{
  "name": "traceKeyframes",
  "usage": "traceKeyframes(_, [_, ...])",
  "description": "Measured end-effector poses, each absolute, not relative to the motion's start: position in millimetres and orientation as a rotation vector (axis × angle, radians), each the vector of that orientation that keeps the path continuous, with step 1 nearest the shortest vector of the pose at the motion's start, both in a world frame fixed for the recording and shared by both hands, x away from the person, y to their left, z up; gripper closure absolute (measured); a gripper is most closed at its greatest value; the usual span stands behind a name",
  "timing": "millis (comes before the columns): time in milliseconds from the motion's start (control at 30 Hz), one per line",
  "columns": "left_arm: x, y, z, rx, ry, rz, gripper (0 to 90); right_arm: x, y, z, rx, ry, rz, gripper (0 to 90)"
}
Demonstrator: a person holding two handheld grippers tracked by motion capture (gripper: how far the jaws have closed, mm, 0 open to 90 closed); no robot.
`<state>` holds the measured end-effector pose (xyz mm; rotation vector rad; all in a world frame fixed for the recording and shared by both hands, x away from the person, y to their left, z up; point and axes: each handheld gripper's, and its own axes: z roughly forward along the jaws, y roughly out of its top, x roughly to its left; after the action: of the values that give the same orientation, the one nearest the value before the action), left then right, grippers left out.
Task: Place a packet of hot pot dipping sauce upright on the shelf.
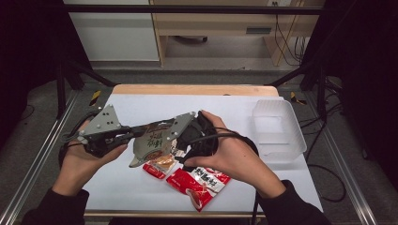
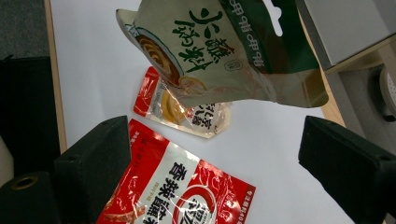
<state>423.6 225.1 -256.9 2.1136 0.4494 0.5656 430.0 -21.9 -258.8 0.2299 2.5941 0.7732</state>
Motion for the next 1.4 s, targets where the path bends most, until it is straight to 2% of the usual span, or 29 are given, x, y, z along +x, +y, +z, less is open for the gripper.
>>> traceKeyframes(433, [422, 217, -259, 2.129, 0.409, 0.542, 90.0, 458, -18, -263, 0.266, 2.601, 0.747, 10.4])
traceKeyframes(733, [418, 209, -260, 2.143, 0.355, 0.504, 90.0, 471, -10, -272, 0.191, 2.654, 0.716, 18.6])
traceKeyframes(800, [417, 208, -260, 2.139, 0.342, 0.496, 90.0, 472, -8, -275, 0.171, 2.681, 0.707, 24.5])
traceKeyframes(833, [416, 208, -259, 2.138, 0.336, 0.485, 90.0, 473, -6, -276, 0.142, 2.690, 0.713, 30.7])
traceKeyframes(867, [416, 208, -259, 2.137, 0.332, 0.480, 90.0, 473, -6, -276, 0.142, 2.690, 0.713, 30.7])
traceKeyframes(933, [416, 207, -259, 2.136, 0.327, 0.474, 90.0, 473, -5, -277, 0.114, 2.710, 0.720, 37.1])
traceKeyframes(967, [415, 208, -259, 2.135, 0.325, 0.470, 90.0, 472, -5, -277, 0.111, 2.716, 0.729, 42.8])
traceKeyframes(1000, [415, 208, -259, 2.131, 0.324, 0.470, 90.0, 472, -5, -277, 0.100, 2.724, 0.733, 52.7])
traceKeyframes(1033, [414, 208, -258, 2.129, 0.319, 0.471, 90.0, 472, -6, -277, 0.096, 2.732, 0.726, 55.4])
traceKeyframes(1200, [414, 207, -260, 2.137, 0.315, 0.474, 90.0, 470, -9, -278, 0.083, 2.741, 0.804, 84.6])
traceKeyframes(1267, [415, 208, -261, 2.132, 0.320, 0.470, 90.0, 470, -10, -278, 0.093, 2.741, 0.817, 88.7])
traceKeyframes(1400, [418, 209, -264, 2.126, 0.324, 0.467, 90.0, 468, -10, -276, 0.092, 2.756, 0.790, 90.0])
